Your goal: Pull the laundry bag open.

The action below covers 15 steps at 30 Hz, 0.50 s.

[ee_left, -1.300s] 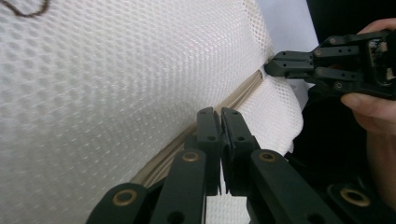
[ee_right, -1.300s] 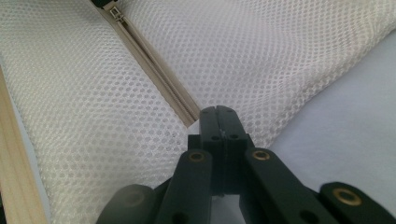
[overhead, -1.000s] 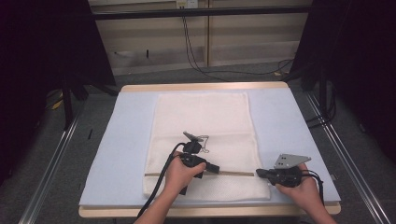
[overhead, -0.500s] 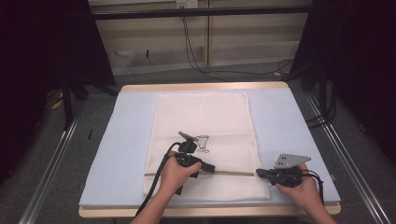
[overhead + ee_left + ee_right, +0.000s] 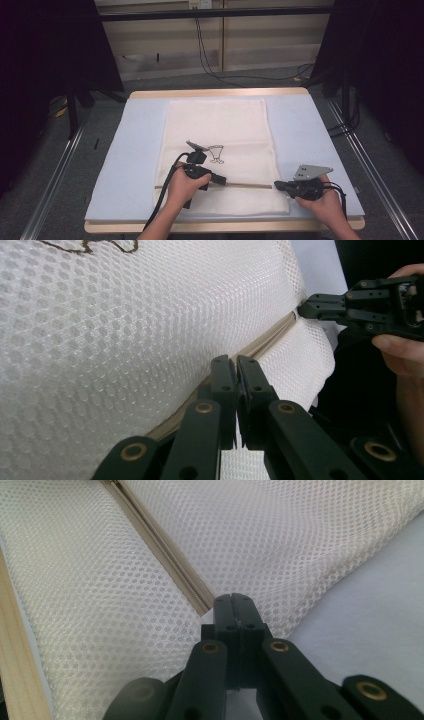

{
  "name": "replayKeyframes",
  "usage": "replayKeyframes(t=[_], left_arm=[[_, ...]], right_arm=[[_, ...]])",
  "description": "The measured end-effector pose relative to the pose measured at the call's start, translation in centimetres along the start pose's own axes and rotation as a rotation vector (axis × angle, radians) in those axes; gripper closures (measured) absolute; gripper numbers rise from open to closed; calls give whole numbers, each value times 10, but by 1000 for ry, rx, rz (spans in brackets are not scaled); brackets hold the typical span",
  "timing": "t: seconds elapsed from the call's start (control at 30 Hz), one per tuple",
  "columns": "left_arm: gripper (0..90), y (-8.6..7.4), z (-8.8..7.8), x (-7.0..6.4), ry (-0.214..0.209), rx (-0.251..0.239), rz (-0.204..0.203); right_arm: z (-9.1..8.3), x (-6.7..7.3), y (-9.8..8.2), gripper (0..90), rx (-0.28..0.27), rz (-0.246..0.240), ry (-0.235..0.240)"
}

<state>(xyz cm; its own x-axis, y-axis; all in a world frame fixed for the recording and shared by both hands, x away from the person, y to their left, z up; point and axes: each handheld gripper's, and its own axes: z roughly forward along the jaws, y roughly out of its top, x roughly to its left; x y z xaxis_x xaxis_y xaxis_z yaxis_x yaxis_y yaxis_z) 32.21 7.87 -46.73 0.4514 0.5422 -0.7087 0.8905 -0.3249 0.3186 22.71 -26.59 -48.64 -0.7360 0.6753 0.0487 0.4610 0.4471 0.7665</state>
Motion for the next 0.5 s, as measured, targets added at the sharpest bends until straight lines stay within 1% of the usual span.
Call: replayKeyframes(t=[0.03,0.07,0.1,0.17,0.23,0.27,0.3,0.33,0.4,0.43,0.47,0.5], left_arm=[[874,0,0,0,5,-2,-1],[874,0,-1,1,7,1,7],[874,0,-1,1,-6,-5,-12],[874,-1,-1,2,-12,-2,-9],[874,-1,-1,1,-2,-4,-7],[874,-1,-1,2,9,-6,-6],[874,-1,-2,3,-2,2,-2],[874,-1,-3,3,-10,0,-10],[874,-2,-3,3,7,-4,-8],[874,-2,-4,4,-4,-4,-7],[874,-2,-5,4,-3,-1,0],[874,-2,-5,3,-2,-6,-8]], right_arm=[[0,0,0,900,0,0,0],[0,0,0,900,0,0,1],[0,0,0,900,0,0,0],[0,0,0,900,0,0,0],[0,0,0,900,0,0,1],[0,0,0,900,0,0,1],[0,0,0,900,0,1,1],[0,0,0,900,0,2,1],[0,0,0,900,0,1,1],[0,0,0,900,1,3,3],[0,0,0,900,0,2,3],[0,0,0,900,0,2,3]])
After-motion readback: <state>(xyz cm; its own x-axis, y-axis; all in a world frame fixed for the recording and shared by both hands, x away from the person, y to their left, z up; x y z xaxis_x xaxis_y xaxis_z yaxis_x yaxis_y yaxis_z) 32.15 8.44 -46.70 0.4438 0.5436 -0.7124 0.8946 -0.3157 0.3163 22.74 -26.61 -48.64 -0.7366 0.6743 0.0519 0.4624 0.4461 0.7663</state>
